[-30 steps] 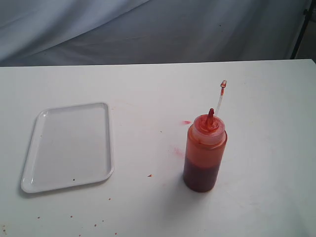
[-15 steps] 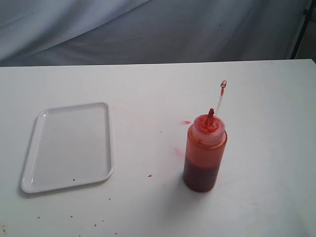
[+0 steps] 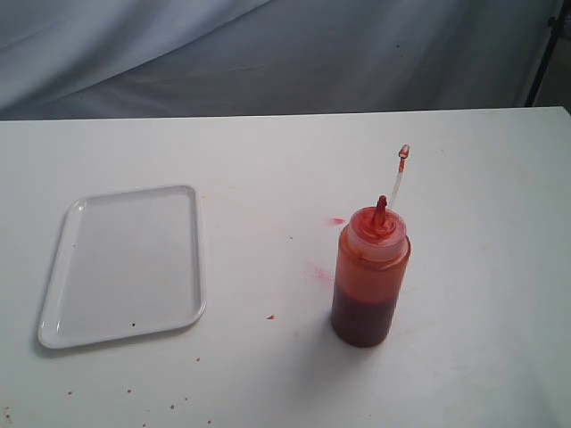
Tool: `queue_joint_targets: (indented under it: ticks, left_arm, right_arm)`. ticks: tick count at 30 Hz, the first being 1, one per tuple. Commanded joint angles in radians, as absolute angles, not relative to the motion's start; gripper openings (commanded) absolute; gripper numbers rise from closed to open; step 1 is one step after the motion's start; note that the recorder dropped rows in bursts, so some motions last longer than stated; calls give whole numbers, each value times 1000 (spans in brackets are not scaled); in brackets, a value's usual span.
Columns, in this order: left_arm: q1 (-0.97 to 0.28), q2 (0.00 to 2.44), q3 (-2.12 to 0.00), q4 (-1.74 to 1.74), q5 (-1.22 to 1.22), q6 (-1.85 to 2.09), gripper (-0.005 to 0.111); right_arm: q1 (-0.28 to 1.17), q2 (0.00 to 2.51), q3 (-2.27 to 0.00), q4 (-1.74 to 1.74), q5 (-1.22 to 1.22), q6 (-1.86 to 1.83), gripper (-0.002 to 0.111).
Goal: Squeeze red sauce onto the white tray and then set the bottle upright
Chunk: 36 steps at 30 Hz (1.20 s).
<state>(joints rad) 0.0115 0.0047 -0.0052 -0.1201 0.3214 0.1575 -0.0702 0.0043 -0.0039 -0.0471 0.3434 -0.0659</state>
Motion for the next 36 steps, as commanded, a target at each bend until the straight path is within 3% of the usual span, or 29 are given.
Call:
queue_joint_targets:
  ticks: [1,5,12,20,31,36]
  left_arm:
    - [12,0,0,-116,311,158,0]
    - [12,0,0,-116,311,158,0]
    - [12,0,0,-116,311,158,0]
    - [12,0,0,-116,311,158,0]
    - [12,0,0,-116,311,158,0]
    - [12,0,0,-116,311,158,0]
  right_arm:
    - [-77,0,0,-41,342,-71,0]
    - [-77,0,0,-97,296,-109,0]
    - [-77,0,0,385,-85,-74,0]
    - [-57,0,0,540,71,-40,0]
    - [245,0,-125,852,147,-474,0]
    - [316,0,-208,950,178,-654,0]
